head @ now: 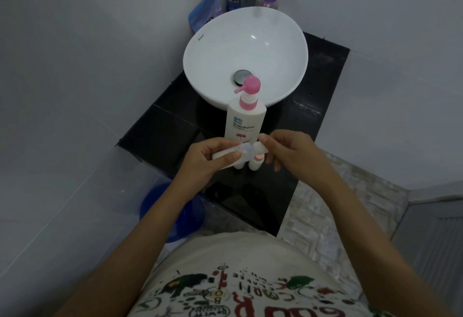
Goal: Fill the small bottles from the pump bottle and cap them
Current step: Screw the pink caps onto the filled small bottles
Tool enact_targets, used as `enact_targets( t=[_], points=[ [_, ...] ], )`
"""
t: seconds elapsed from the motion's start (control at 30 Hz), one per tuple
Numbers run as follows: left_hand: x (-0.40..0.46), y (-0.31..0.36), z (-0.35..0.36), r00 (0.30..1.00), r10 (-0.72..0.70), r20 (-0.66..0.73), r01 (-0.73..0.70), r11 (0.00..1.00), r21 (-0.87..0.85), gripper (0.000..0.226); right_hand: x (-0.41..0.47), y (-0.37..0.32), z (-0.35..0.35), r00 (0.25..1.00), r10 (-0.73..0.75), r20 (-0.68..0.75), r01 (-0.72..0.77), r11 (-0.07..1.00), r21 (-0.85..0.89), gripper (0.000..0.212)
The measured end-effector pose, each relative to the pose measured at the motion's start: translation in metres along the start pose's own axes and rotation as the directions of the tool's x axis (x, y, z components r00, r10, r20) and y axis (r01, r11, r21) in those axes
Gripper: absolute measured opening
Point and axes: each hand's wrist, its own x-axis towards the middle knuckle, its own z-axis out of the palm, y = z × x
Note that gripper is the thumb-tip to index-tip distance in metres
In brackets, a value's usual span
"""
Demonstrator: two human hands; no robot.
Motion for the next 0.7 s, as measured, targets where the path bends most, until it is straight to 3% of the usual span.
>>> enact_targets(
  t=[0.2, 0.33, 0.47, 0.53, 0.7],
  points=[
    [0.001, 0.002, 0.001, 1.0, 0.002, -0.007, -0.002, 1.0, -0.017, 0.028, -0.001, 0.0, -0.005, 0.998, -0.056, 0.026, 0.055, 0.996, 0.068, 0.014],
    [0.0, 0.004, 0.001, 1.0, 0.008, -0.003, -0.008, 1.0, -0.021, 0.026, 0.001, -0.004, 0.002, 0.999, 0.007, -0.034, -0.007, 1.0, -0.001, 0.034],
    [0.002, 0.007, 0.003, 1.0, 0.009, 0.005, -0.008, 0.999, -0.033, 0.026, -0.001, 0.001, -0.011, 0.995, -0.076, 0.066, 0.074, 0.996, 0.039, 0.023],
    [0.002, 0.006, 0.002, 1.0, 0.011, -0.006, -0.011, 0.999, -0.04, 0.025, 0.0, -0.001, -0.007, 0.996, -0.077, 0.038, 0.074, 0.995, 0.069, 0.014],
    [0.001, 0.005, 0.002, 1.0, 0.02, -0.009, -0.02, 0.999, -0.027, 0.024, 0.0, -0.005, 0.005, 0.997, 0.043, -0.057, -0.042, 0.999, 0.023, 0.04]
  ],
)
